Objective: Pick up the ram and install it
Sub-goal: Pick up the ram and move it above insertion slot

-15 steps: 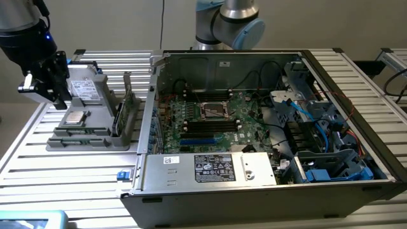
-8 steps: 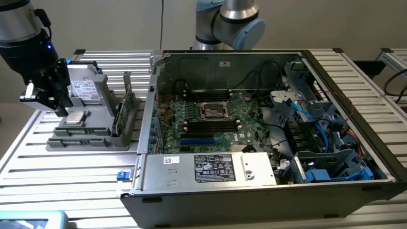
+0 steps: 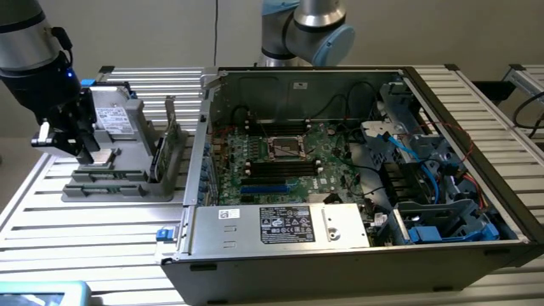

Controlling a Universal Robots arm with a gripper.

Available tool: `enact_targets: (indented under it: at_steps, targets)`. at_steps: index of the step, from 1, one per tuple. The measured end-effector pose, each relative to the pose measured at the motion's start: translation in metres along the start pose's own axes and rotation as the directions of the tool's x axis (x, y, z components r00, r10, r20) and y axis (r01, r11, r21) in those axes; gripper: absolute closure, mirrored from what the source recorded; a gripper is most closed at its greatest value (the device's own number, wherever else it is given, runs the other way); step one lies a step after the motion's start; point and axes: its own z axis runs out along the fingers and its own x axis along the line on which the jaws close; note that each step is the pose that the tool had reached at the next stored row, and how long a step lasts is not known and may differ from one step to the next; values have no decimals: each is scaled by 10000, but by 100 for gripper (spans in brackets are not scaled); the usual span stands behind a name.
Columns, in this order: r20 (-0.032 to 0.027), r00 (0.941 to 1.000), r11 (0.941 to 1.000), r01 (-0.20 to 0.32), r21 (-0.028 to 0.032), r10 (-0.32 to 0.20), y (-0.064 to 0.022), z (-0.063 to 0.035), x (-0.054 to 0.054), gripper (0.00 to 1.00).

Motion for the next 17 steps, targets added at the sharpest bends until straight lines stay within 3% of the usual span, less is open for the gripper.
enact_targets:
  at_steps: [17]
  targets:
    - [0,10000,10000,0,1,0,-5,310,52,64]
